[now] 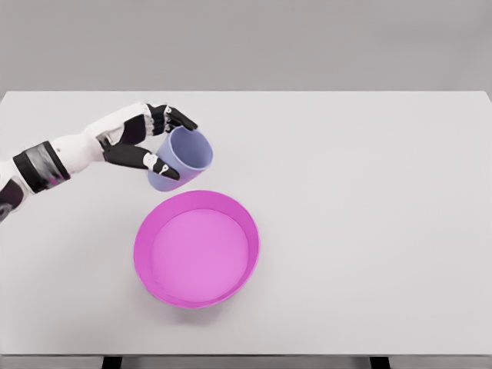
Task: Flip the cup with left arm and place it on the plate
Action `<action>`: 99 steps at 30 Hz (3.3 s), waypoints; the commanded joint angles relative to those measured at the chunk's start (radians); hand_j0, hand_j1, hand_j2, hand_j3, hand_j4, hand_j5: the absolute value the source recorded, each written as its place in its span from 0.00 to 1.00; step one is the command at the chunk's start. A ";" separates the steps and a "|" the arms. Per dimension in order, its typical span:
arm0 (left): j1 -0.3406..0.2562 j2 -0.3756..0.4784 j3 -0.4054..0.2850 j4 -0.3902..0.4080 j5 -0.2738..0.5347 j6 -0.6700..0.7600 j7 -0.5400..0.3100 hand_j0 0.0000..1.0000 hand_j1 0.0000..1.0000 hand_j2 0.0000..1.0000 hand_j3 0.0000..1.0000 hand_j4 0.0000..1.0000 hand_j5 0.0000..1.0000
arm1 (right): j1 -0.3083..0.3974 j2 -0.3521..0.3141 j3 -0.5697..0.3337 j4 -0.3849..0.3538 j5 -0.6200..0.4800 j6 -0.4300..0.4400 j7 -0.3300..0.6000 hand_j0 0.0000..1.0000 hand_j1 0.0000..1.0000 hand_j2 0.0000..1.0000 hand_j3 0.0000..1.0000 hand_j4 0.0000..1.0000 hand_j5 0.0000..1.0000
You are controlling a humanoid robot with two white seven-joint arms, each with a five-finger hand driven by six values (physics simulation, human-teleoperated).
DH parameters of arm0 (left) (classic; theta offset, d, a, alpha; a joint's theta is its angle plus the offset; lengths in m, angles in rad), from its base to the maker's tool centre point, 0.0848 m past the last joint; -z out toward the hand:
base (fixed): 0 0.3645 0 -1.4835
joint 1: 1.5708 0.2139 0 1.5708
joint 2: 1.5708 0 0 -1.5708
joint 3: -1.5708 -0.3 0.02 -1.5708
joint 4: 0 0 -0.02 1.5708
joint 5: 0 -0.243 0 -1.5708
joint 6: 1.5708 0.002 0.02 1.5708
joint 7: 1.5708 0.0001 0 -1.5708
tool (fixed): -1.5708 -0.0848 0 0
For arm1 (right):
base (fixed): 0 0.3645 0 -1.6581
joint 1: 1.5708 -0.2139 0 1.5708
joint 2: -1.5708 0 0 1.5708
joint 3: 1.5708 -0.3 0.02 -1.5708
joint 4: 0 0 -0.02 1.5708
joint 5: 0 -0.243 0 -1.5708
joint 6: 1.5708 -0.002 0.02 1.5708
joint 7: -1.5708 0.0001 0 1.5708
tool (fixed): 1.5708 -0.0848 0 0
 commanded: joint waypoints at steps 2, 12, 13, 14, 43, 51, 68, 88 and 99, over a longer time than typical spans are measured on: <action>0.023 0.004 0.062 -0.062 0.071 -0.007 -0.001 0.51 0.51 0.51 0.51 0.51 0.51 | 0.000 0.000 0.000 0.000 0.000 0.000 0.000 1.00 1.00 1.00 1.00 1.00 1.00; 0.132 -0.011 0.077 -0.099 0.259 -0.129 0.003 0.47 0.47 0.47 0.47 0.47 0.47 | 0.000 0.000 0.000 0.000 0.001 0.000 0.000 1.00 1.00 1.00 1.00 1.00 1.00; 0.147 -0.013 0.077 -0.099 0.273 -0.127 0.005 0.47 0.47 0.47 0.47 0.47 0.47 | 0.000 0.000 0.000 0.000 0.000 0.000 0.000 1.00 1.00 1.00 1.00 1.00 1.00; 0.155 -0.014 0.077 -0.097 0.279 -0.126 0.011 0.47 0.47 0.47 0.47 0.47 0.47 | 0.000 0.000 -0.001 0.000 0.001 0.000 0.000 1.00 1.00 1.00 1.00 1.00 1.00; 0.345 -0.189 0.108 -0.057 0.051 -0.184 0.060 0.46 0.46 0.46 0.46 0.46 0.46 | 0.000 0.000 0.000 0.000 0.001 0.000 0.000 1.00 1.00 1.00 1.00 1.00 1.00; 0.356 -0.192 0.113 -0.040 0.046 -0.182 0.060 0.48 0.48 0.48 0.48 0.48 0.48 | 0.000 0.000 0.000 0.000 0.001 0.000 0.000 1.00 1.00 1.00 1.00 1.00 1.00; 0.359 -0.182 0.114 -0.048 0.046 -0.184 0.060 0.88 0.88 0.88 0.88 0.88 0.88 | 0.000 0.000 -0.001 0.000 0.001 0.000 0.000 1.00 1.00 1.00 1.00 1.00 1.00; 0.367 -0.028 0.205 -0.054 0.084 -0.188 0.051 1.00 1.00 1.00 1.00 1.00 1.00 | 0.000 0.000 0.000 0.000 0.000 0.000 0.000 1.00 1.00 1.00 1.00 1.00 1.00; 0.339 0.070 0.260 -0.099 0.074 -0.188 -0.007 1.00 1.00 1.00 1.00 1.00 1.00 | 0.000 0.000 0.000 0.000 0.000 0.000 0.000 1.00 1.00 1.00 1.00 1.00 1.00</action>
